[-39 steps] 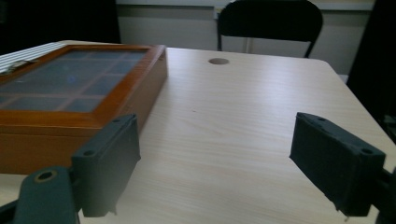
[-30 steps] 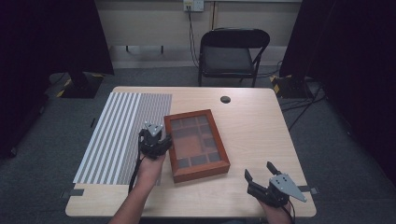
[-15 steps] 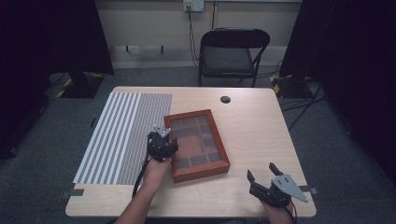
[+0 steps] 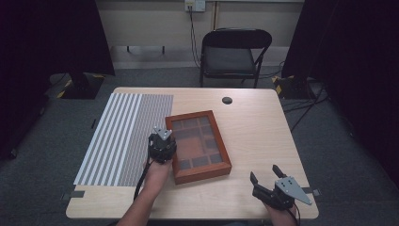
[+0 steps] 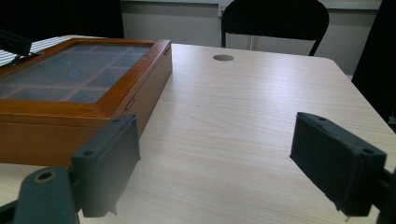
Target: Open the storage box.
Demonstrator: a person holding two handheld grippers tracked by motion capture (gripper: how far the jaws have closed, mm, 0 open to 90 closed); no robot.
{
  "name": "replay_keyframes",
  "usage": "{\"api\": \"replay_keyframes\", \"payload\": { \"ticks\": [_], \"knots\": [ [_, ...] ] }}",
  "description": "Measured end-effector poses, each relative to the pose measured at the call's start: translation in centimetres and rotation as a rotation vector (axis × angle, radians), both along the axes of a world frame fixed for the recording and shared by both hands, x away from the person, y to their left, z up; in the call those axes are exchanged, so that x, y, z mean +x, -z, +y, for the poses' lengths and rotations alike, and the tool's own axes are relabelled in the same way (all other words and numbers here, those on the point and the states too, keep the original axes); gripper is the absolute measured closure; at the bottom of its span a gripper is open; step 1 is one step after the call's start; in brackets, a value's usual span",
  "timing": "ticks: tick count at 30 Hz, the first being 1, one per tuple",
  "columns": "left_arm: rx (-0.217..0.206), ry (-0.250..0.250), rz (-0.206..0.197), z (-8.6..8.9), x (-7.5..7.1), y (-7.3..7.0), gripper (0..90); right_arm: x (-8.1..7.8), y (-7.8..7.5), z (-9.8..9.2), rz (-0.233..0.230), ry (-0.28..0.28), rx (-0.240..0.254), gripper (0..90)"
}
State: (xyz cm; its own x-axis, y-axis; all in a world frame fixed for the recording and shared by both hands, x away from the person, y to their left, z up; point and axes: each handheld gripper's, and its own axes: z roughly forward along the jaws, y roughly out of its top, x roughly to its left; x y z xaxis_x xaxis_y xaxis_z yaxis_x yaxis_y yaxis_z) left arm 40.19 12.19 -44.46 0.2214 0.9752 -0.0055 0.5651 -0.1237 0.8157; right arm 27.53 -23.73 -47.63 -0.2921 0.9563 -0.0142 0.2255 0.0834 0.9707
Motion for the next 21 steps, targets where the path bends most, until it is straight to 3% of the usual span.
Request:
{"api": "replay_keyframes", "payload": {
  "ticks": [10, 12, 21],
  "knots": [
    [0.014, 0.004, 0.002, 0.0, -0.1, -0.1, 80.0, 0.0, 0.0, 0.2, 0.005, -0.005, -0.009, 14.8],
    [-0.011, -0.003, 0.003, 0.0, -0.1, -0.2, 80.0, 0.0, 0.1, 0.2, 0.002, -0.008, -0.01, 14.8],
    [-0.019, 0.017, -0.039, -0.3, -0.3, -3.0, 80.0, -0.1, 0.0, 0.8, -0.004, -0.029, -0.016, 14.8]
  ]
}}
